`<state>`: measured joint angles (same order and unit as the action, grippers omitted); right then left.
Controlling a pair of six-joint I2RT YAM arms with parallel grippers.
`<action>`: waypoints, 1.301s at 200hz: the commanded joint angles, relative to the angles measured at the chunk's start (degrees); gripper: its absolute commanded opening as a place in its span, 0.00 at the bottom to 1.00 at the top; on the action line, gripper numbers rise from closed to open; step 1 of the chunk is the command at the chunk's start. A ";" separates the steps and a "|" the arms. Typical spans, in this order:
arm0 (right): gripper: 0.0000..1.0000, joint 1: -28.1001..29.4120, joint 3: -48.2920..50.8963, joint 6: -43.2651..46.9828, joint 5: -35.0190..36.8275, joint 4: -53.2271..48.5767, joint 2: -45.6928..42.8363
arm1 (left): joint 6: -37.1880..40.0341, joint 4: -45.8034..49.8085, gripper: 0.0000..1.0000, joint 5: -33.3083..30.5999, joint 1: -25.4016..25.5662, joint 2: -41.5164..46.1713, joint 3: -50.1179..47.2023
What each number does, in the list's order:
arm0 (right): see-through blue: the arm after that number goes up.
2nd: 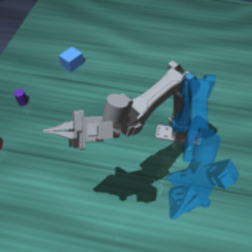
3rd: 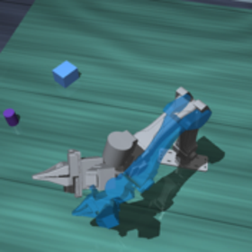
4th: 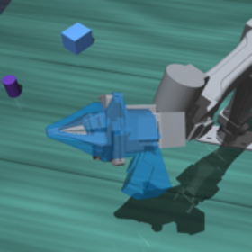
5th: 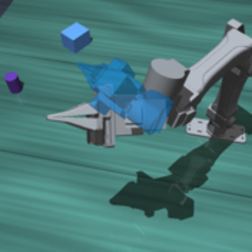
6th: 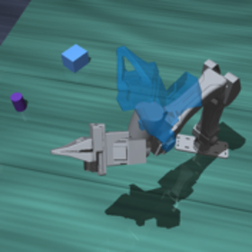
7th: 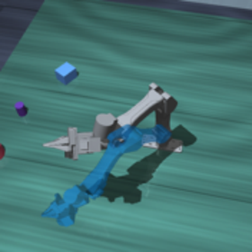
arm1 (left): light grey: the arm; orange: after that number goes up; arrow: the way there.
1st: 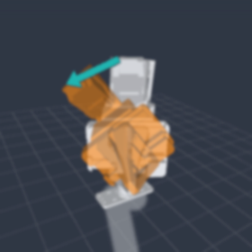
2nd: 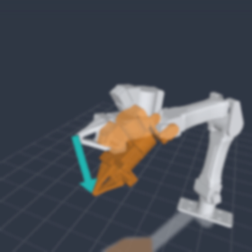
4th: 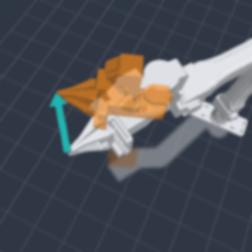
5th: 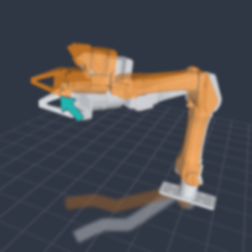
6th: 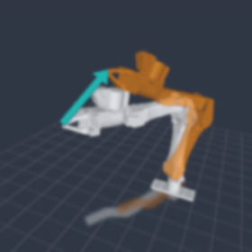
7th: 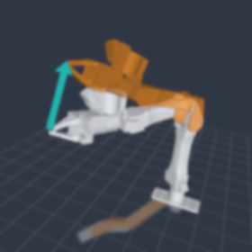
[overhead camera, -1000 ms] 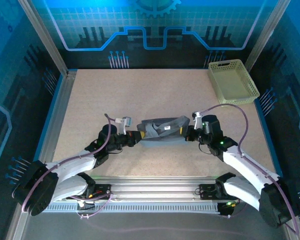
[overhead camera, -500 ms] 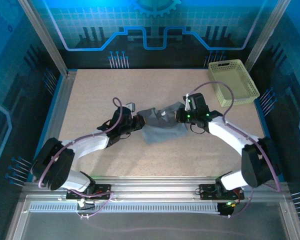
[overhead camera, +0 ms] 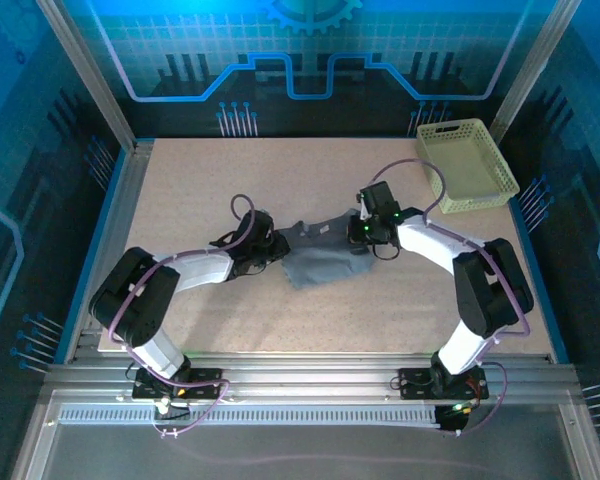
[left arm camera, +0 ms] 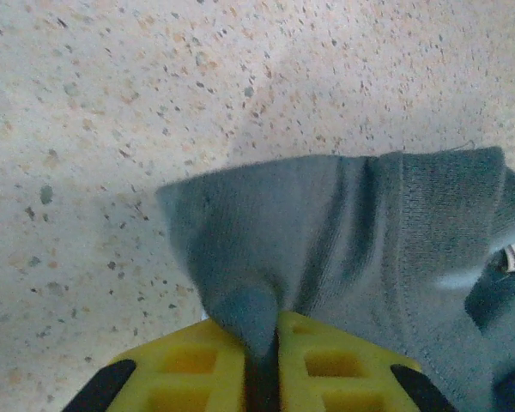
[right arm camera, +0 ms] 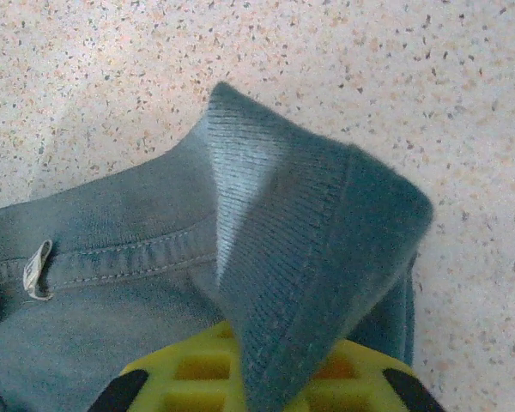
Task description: Fold the inside-out t-shirt
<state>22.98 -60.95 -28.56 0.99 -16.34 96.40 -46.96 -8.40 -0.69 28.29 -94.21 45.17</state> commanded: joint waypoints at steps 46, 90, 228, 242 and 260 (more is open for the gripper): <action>0.69 -0.33 -4.29 6.57 5.83 -8.95 -7.67 | 3.38 17.50 0.67 -7.90 -1.38 10.55 3.99; 0.69 -0.35 8.60 2.48 -0.75 -8.21 -20.84 | 2.12 19.27 0.69 -7.17 7.09 20.20 -2.66; 0.67 -3.38 23.07 4.62 -15.42 14.43 -16.94 | 2.65 -4.39 0.54 1.75 11.82 9.21 -8.99; 0.59 -3.32 22.42 5.01 -15.80 14.32 -16.18 | 2.99 -3.94 0.45 1.76 11.80 8.66 -8.78; 0.41 -3.08 21.76 5.04 -14.43 11.86 -16.44 | 3.43 -2.88 0.30 1.49 11.79 8.90 -9.11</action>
<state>20.12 -36.80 -24.27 -13.13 -4.56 80.09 -45.34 -11.09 -0.10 39.66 -84.97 34.89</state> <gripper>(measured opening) 0.538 0.364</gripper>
